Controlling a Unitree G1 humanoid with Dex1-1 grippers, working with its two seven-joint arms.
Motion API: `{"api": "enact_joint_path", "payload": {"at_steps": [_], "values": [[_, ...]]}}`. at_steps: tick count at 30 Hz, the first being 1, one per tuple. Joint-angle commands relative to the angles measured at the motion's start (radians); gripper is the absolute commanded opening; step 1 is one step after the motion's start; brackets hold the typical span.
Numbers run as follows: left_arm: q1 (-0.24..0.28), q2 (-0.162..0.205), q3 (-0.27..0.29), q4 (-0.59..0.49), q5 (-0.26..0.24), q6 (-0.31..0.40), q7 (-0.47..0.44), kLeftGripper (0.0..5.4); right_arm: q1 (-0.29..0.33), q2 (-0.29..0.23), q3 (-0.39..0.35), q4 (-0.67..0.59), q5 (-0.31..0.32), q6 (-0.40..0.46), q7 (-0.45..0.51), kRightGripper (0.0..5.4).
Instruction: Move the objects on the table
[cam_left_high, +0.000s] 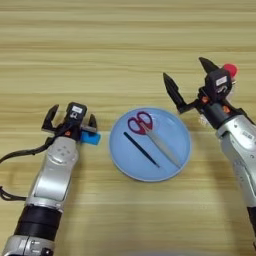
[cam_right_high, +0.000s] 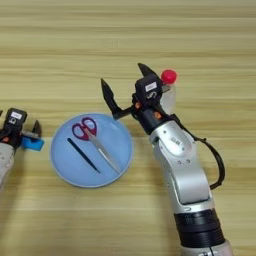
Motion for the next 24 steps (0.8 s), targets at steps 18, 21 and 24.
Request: {"api": "enact_joint_path", "payload": {"at_steps": [18,21,24], "values": [[-0.009,-0.024,0.029,-0.062,-0.032,-0.049,-0.014,5.4,-0.002,-0.001,0.007,0.016,-0.005,0.013,0.005,5.36],[-0.009,-0.015,0.032,-0.073,-0.026,-0.052,-0.013,5.4,-0.001,-0.001,0.008,0.016,-0.005,0.012,0.006,5.36],[-0.006,-0.003,0.033,-0.083,-0.02,-0.051,-0.013,5.4,-0.001,-0.001,0.009,0.017,-0.006,0.012,0.006,5.36]]}}
